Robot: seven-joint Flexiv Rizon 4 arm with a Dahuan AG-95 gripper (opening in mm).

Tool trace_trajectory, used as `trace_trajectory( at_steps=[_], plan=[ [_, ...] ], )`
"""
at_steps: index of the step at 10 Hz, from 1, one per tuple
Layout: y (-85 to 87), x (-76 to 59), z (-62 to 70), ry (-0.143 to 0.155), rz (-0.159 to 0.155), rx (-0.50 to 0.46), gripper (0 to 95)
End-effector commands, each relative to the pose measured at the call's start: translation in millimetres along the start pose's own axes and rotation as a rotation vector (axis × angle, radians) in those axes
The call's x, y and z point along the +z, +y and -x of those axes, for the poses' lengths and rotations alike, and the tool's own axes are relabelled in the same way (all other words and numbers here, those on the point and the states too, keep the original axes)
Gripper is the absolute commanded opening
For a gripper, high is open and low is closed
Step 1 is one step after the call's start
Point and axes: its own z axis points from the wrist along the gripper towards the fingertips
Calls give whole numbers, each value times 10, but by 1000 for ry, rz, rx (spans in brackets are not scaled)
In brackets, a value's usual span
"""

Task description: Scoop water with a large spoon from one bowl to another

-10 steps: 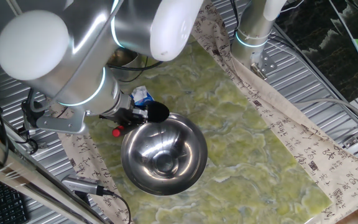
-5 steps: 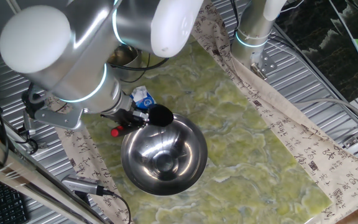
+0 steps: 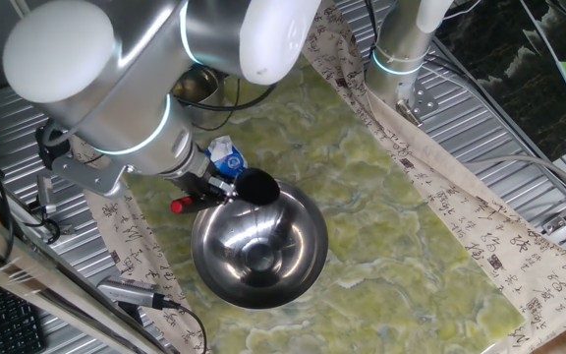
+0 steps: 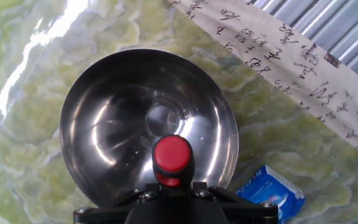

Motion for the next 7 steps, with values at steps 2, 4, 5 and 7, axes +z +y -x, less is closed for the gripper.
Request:
trace_trajectory(
  at_steps=[2,4,5,7],
  plan=[
    [-6,5,4,-7,13,80,0],
    [-19,22,8,-8,0,117,0],
    [-24,28,9,-6,-10,128,0],
    [-32,34,9,6,-50,147,0]
  ],
)
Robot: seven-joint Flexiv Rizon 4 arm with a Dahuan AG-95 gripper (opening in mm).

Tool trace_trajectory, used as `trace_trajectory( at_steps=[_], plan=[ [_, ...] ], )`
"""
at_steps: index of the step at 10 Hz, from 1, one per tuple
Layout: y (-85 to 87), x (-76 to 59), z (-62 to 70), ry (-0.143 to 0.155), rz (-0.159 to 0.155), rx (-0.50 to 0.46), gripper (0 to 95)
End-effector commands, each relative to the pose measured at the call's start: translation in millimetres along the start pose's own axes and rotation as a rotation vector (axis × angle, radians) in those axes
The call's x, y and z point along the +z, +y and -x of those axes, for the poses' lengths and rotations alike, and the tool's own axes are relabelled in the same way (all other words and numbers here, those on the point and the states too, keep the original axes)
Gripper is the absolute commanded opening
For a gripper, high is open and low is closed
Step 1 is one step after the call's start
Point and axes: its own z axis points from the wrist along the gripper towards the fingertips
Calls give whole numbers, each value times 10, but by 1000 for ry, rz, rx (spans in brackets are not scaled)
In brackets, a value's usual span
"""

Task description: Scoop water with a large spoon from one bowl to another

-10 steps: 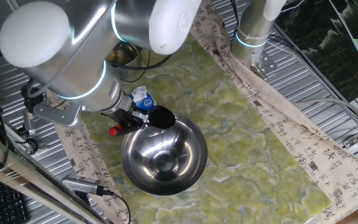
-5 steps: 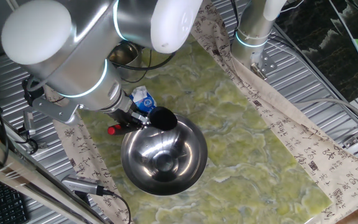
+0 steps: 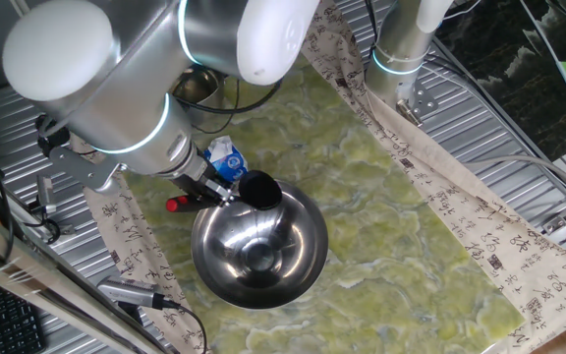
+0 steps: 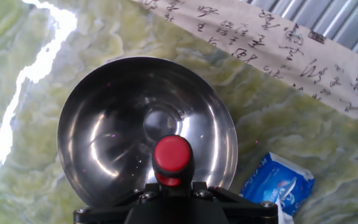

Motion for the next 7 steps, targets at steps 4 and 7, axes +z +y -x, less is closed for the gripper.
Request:
trace_trajectory(
  at_steps=[4,7],
  plan=[
    [-20,19,9,2,-59,58,0],
    [3,29,20,-4,-61,90,0]
  ],
)
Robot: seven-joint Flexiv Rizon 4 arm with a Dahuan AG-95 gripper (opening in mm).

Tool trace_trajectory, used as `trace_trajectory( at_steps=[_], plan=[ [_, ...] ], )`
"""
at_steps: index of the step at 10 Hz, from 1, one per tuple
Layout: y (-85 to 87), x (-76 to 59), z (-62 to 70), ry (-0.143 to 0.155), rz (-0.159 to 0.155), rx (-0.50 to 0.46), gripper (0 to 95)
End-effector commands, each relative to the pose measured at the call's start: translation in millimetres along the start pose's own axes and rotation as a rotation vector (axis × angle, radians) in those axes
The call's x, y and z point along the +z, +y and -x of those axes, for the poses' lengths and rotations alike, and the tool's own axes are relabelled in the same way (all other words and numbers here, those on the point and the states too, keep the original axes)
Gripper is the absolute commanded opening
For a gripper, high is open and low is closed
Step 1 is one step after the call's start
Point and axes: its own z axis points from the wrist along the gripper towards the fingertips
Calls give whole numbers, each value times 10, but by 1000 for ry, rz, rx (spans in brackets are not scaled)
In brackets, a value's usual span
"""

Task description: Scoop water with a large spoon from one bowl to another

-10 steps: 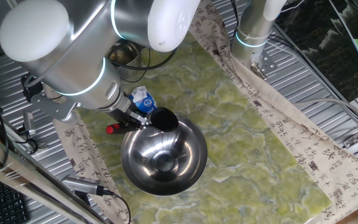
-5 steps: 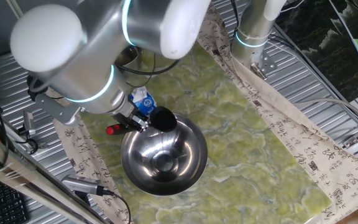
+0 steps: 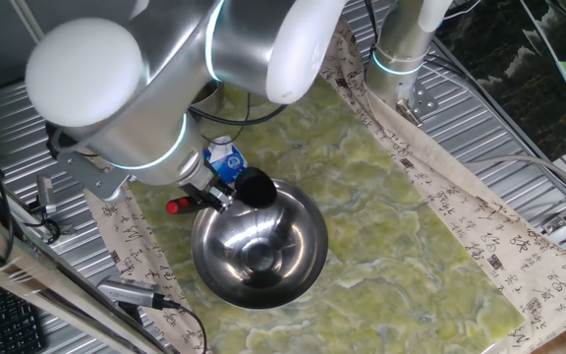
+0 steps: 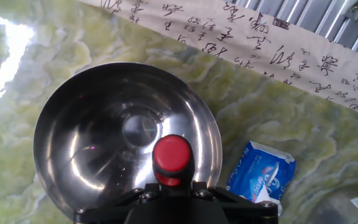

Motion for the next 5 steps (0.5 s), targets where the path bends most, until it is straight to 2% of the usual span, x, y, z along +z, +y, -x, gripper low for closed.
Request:
trace_trajectory(
  at_steps=[1,3,5],
  plan=[
    [58,17,12,-4,-6,25,0],
    [102,26,24,-8,-13,32,0],
    [116,29,27,-10,-40,40,0]
  ],
)
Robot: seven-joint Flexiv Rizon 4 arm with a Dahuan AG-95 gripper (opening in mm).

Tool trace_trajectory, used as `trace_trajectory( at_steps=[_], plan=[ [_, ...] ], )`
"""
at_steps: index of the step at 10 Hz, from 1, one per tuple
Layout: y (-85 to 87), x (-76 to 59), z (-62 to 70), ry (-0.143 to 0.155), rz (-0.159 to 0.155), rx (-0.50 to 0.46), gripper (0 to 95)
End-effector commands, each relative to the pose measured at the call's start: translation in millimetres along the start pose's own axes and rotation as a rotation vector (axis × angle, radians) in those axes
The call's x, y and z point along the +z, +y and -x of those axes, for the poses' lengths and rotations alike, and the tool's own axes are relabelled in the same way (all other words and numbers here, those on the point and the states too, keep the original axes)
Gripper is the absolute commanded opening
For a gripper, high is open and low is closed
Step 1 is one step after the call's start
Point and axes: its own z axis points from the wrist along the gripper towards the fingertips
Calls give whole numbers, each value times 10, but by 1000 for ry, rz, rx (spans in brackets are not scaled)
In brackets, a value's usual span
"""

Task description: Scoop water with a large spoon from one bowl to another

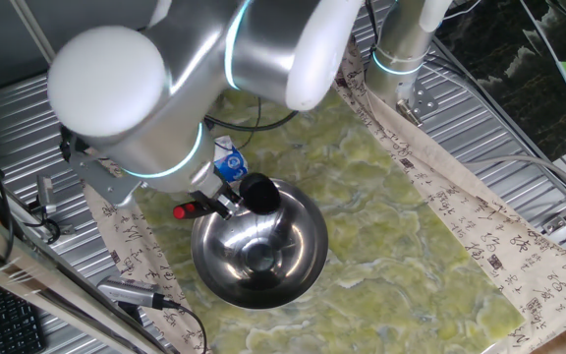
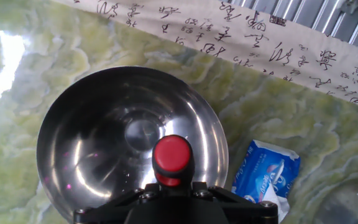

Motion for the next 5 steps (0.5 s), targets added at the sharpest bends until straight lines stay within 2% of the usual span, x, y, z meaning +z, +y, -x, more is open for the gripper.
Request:
trace_trajectory(
  at_steps=[1,5],
  plan=[
    [0,-3,-3,-2,-19,6,0],
    [11,-1,-1,-7,-62,15,0]
  ],
)
